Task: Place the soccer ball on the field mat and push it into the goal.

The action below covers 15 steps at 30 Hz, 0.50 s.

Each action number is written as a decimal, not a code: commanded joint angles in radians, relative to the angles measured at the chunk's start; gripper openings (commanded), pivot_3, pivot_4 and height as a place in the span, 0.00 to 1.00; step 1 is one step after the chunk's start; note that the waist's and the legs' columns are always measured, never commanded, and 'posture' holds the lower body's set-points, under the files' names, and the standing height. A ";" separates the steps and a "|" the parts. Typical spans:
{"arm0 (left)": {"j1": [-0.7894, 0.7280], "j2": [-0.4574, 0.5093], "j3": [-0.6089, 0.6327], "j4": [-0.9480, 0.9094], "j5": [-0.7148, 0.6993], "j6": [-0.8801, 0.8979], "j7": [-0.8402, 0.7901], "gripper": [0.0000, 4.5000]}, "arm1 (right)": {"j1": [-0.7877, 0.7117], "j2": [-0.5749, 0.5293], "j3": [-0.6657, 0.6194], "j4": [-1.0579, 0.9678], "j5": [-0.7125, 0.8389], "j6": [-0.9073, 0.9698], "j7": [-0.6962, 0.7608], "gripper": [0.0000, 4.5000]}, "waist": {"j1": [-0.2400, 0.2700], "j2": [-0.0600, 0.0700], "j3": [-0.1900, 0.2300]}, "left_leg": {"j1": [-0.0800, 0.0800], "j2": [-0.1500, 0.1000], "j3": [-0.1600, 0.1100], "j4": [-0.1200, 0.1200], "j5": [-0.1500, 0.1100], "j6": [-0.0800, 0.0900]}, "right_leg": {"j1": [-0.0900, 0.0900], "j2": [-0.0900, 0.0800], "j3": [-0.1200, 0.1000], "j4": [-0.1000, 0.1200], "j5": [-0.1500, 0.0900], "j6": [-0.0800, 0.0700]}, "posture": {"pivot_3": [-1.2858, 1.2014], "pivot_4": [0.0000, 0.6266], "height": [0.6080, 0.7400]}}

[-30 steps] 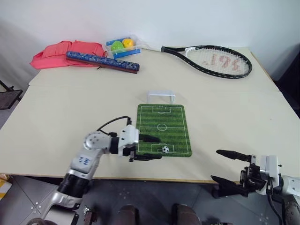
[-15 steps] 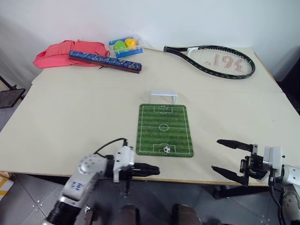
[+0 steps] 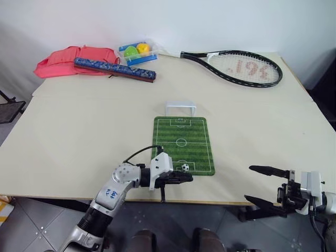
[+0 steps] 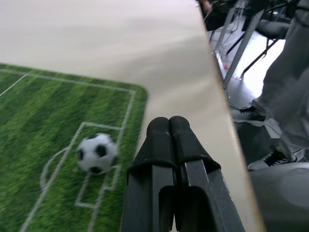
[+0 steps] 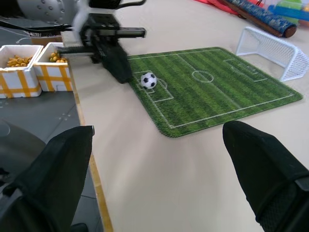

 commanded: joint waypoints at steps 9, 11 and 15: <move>-0.293 -0.147 0.147 0.429 0.061 -0.297 0.200 0.01 | 0.011 0.156 -0.049 -0.119 -0.038 -0.007 -0.359 1.00 | 0.003 -0.001 0.000 | -0.001 0.000 0.000 0.000 0.000 0.000 | 0.000 0.000 -0.001 0.000 0.000 0.000 | 0.52 0.24 1.00; -0.291 -0.130 0.174 0.389 0.006 -0.317 0.124 0.01 | -0.007 0.192 -0.040 -0.129 -0.058 -0.003 -0.437 1.00 | -0.003 0.000 0.000 | -0.001 0.000 0.000 0.000 0.000 0.000 | -0.001 0.000 -0.001 -0.001 0.000 0.000 | 0.52 0.24 1.00; -0.245 -0.018 0.233 0.274 -0.078 -0.312 -0.012 0.01 | -0.021 0.205 -0.019 -0.140 -0.059 -0.006 -0.467 1.00 | -0.008 0.000 0.000 | -0.001 0.000 0.001 -0.001 0.000 0.000 | -0.002 0.000 0.000 0.000 0.000 0.000 | 0.52 0.24 1.00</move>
